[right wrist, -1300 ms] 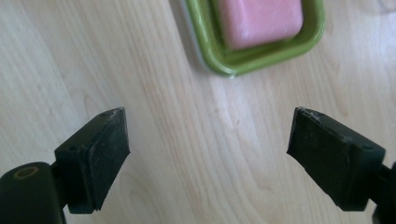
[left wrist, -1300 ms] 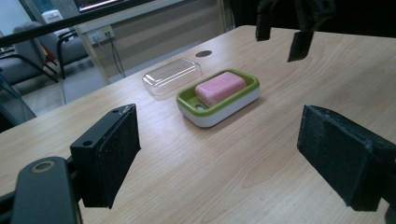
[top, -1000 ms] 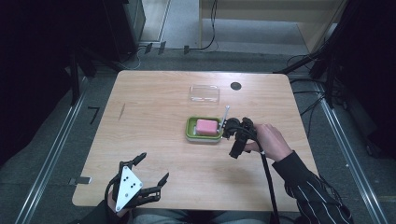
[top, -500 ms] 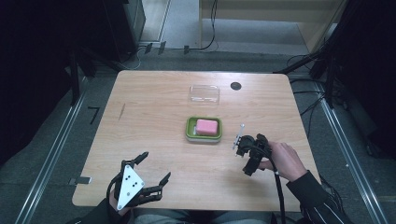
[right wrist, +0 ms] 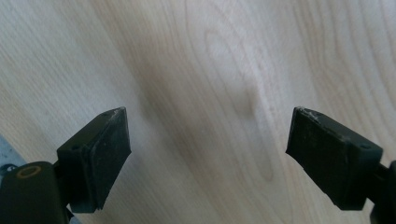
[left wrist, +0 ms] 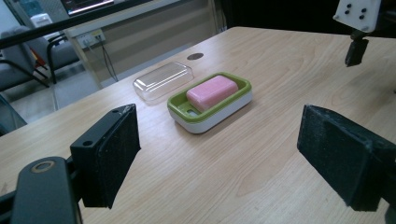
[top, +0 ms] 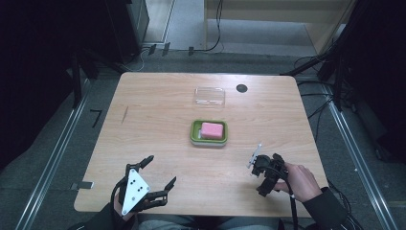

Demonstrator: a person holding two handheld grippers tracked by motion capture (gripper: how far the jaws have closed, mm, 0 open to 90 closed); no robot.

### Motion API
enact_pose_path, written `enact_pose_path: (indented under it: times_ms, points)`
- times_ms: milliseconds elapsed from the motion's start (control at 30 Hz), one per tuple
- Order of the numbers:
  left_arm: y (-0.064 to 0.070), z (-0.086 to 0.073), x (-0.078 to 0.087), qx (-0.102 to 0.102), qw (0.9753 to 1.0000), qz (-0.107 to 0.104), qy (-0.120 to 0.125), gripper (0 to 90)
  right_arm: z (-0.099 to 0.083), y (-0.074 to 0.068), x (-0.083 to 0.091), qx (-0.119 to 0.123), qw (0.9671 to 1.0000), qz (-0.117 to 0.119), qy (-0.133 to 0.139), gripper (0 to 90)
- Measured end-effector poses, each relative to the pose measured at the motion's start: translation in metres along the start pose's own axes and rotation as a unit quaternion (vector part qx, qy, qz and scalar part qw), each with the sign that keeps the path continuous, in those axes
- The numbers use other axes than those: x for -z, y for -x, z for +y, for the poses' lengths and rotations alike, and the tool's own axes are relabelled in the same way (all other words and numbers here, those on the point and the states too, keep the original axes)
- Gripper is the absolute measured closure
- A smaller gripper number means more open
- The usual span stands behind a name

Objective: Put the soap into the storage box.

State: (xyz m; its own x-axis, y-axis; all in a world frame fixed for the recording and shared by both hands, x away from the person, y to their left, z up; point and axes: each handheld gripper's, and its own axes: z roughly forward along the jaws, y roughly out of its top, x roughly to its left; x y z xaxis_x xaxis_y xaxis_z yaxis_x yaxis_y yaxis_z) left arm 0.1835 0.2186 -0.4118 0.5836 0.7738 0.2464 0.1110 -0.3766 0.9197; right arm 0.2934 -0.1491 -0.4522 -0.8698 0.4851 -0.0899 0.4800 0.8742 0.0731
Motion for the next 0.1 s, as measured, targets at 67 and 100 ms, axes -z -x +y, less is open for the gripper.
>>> enact_pose_path:
  times_ms: [67,100]
  points:
    - [0.0001,0.0000,-0.0003,0.002,1.0000,0.000,0.000,13.6,-0.0041,-0.0009,-0.0011,-0.004,1.0000,0.002,0.002,14.1]
    - [0.0000,0.0000,-0.0006,0.002,1.0000,0.000,0.000,13.6,-0.0060,-0.0009,-0.0011,-0.003,1.0000,0.001,0.001,14.2]
